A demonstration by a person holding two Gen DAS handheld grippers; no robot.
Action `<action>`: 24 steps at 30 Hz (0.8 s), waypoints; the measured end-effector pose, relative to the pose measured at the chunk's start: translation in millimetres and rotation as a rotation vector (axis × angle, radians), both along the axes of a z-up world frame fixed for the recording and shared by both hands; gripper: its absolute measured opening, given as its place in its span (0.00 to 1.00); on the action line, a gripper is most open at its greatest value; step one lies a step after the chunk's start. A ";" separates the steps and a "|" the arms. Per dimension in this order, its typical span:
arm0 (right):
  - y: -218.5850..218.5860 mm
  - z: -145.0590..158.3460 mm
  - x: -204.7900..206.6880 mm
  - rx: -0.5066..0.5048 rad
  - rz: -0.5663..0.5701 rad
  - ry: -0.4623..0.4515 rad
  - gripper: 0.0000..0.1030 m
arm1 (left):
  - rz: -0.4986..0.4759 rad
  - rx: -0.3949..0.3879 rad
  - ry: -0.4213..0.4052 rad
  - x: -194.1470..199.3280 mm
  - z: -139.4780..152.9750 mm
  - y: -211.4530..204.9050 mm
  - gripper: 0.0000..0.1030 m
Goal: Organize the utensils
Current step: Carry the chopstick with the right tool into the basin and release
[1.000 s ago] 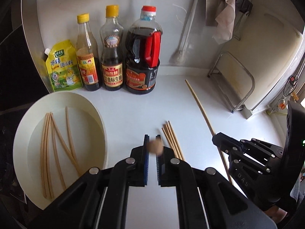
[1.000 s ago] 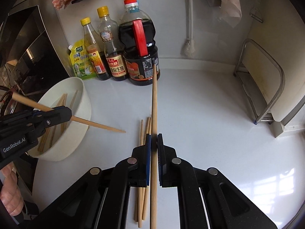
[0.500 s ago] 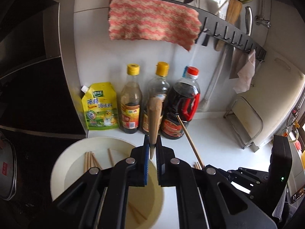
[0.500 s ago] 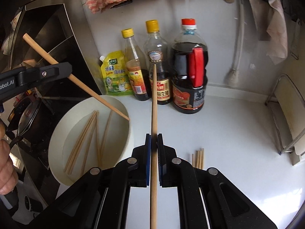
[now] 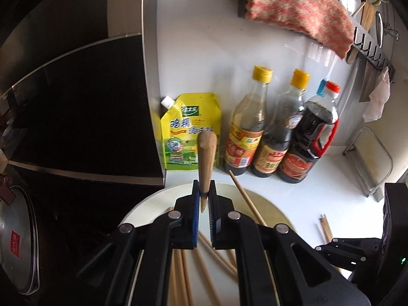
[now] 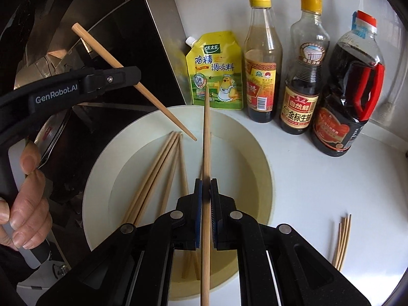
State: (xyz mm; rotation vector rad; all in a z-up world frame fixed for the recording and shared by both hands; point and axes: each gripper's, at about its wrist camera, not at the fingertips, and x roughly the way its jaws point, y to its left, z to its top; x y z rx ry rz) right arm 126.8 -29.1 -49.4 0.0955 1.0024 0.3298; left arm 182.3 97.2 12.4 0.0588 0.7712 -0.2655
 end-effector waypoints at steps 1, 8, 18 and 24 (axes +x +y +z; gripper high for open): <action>2.9 -2.8 2.1 0.001 -0.002 0.011 0.06 | 0.003 0.009 0.010 0.9 -5.5 2.4 0.07; 14.4 -17.0 5.9 -0.023 0.005 0.060 0.06 | 0.002 0.017 0.107 -12.3 -33.0 15.7 0.08; 23.1 -37.7 15.9 -0.008 -0.029 0.139 0.06 | 0.056 0.011 0.327 -21.2 -88.5 32.0 0.08; 21.3 -33.6 16.9 -0.009 -0.043 0.128 0.08 | 0.069 0.003 0.342 -22.5 -90.3 35.2 0.09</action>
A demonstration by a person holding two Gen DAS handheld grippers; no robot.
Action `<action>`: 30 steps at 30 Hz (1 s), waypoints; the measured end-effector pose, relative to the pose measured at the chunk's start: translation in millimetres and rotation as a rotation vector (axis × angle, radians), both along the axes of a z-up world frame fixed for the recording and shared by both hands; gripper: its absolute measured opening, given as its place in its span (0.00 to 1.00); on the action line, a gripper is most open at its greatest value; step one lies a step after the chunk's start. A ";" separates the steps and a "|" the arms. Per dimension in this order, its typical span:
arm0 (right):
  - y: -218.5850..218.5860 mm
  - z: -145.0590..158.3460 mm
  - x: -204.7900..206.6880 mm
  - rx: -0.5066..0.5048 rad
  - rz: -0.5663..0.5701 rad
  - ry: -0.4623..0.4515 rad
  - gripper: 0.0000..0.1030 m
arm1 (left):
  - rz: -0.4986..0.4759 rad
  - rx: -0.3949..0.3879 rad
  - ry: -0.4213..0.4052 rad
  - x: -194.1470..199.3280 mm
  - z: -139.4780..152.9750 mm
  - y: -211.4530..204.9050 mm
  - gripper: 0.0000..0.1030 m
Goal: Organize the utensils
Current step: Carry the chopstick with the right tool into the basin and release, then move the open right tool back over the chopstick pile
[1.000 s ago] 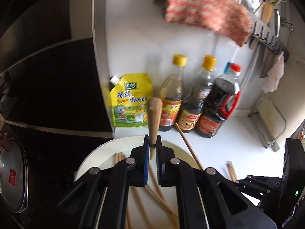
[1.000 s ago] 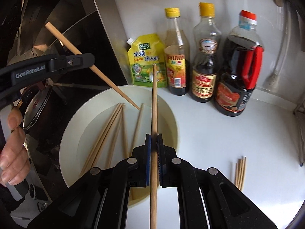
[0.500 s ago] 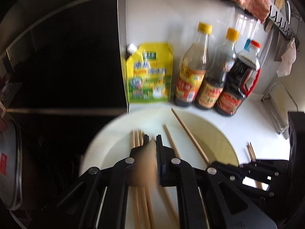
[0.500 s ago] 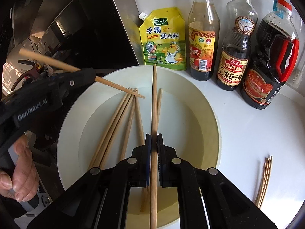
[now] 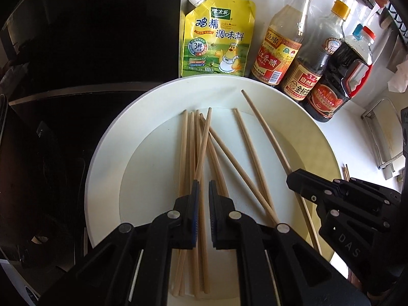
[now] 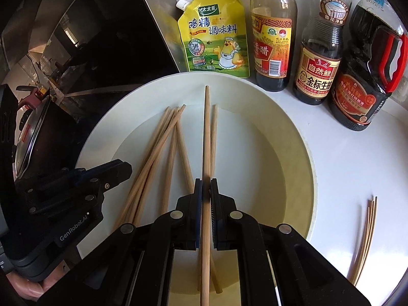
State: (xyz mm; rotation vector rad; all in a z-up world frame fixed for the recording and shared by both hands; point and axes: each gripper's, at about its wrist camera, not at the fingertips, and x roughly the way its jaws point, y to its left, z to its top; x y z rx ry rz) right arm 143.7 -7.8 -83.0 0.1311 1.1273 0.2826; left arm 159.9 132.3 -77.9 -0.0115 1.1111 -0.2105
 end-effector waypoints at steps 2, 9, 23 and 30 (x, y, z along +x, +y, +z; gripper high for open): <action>-3.3 3.9 -2.8 -0.006 -0.012 -0.016 0.26 | 0.007 -0.005 -0.003 0.2 1.1 0.3 0.25; -9.9 16.6 -16.0 -0.028 -0.025 -0.059 0.30 | 0.025 -0.006 -0.007 -6.6 9.2 2.5 0.28; -30.9 30.2 -59.2 -0.016 -0.057 -0.080 0.33 | 0.027 -0.008 -0.043 -47.4 27.9 -4.5 0.48; -49.4 32.6 -83.6 -0.014 -0.079 -0.079 0.36 | 0.009 -0.016 -0.056 -68.5 37.1 -20.8 0.55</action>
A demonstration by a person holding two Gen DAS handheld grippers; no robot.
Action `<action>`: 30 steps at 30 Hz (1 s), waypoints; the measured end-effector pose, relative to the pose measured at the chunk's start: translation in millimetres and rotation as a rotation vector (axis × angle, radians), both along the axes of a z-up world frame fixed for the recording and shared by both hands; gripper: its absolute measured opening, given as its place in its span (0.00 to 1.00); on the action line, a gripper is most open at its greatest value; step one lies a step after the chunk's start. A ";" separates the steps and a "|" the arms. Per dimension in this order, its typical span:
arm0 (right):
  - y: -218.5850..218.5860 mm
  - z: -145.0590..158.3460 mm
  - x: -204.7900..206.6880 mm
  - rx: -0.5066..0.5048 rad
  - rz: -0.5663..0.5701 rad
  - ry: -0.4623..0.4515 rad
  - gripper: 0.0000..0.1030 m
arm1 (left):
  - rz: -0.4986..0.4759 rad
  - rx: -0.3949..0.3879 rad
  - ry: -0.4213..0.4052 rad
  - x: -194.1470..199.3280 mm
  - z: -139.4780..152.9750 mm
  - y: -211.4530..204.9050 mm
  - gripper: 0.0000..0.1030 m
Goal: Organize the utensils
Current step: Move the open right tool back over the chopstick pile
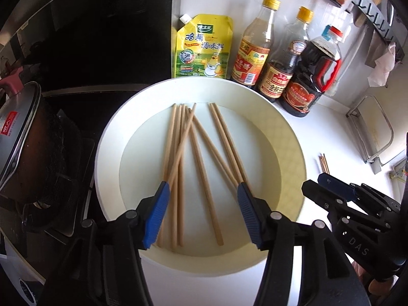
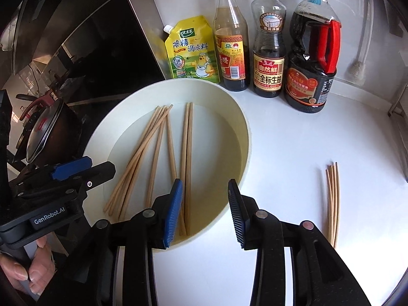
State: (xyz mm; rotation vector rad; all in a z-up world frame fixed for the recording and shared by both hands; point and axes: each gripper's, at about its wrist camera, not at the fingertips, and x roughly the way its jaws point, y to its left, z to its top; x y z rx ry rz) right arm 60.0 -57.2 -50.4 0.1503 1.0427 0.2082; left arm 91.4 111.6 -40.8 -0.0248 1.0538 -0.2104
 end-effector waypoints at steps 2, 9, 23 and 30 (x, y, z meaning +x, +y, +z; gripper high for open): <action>-7.2 0.5 -6.8 -0.001 -0.008 0.000 0.37 | -0.006 -0.002 -0.001 -5.6 1.3 -6.2 0.57; -41.5 4.0 -32.7 -0.007 -0.056 -0.013 0.40 | -0.042 -0.015 0.009 -19.6 2.6 -34.9 0.64; -131.5 -13.6 -81.0 -0.031 -0.218 0.029 0.42 | -0.198 -0.042 0.025 -49.3 -5.4 -124.2 0.69; -160.4 -25.8 -93.0 -0.054 -0.253 0.046 0.43 | -0.245 -0.041 0.059 -57.3 -19.7 -159.4 0.69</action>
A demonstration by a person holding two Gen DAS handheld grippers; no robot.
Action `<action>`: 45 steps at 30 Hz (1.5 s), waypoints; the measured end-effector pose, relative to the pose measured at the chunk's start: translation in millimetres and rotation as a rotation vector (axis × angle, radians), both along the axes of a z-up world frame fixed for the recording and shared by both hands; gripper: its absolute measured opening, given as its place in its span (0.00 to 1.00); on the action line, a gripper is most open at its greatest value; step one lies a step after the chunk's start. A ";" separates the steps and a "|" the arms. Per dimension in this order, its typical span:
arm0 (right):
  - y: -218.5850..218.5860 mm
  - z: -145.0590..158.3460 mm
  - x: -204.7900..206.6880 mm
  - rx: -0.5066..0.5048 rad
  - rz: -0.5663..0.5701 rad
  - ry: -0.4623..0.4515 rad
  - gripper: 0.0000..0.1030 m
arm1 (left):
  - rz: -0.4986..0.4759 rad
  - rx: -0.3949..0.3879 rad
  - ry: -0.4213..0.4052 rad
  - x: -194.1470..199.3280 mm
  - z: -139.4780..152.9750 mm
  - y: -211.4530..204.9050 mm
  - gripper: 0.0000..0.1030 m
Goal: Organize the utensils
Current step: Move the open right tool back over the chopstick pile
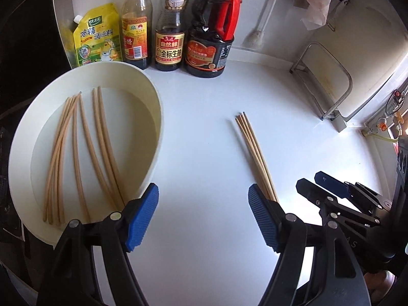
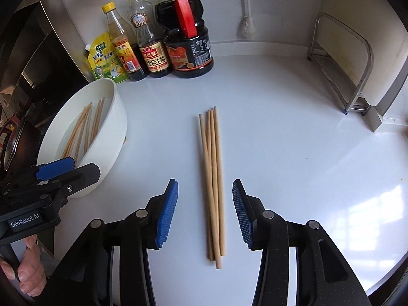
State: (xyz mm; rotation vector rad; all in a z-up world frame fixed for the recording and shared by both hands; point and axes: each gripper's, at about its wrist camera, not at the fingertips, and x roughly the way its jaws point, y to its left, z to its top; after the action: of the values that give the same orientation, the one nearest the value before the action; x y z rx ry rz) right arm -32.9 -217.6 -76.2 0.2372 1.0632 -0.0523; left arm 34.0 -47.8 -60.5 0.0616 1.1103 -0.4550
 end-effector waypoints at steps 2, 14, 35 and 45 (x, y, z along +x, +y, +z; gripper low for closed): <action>-5.9 -2.9 -1.0 -0.004 -0.002 0.002 0.45 | 0.000 0.003 0.004 -1.1 -4.1 -5.7 0.69; -33.6 -35.3 7.3 0.034 -0.016 0.026 0.45 | 0.011 0.045 0.042 0.3 -32.3 -29.3 0.70; -32.9 -75.0 20.7 0.014 0.058 0.061 0.45 | 0.057 0.083 0.029 3.2 -46.4 -42.0 0.73; -21.9 -81.5 21.6 -0.020 0.102 0.068 0.45 | 0.061 0.091 0.037 2.1 -54.1 -41.8 0.74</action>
State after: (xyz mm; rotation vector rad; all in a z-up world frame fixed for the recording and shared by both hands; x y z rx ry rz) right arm -11.3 -239.5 -157.7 0.1637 1.1401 0.0207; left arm 36.2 -89.6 -114.7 0.0988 1.1660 -0.3518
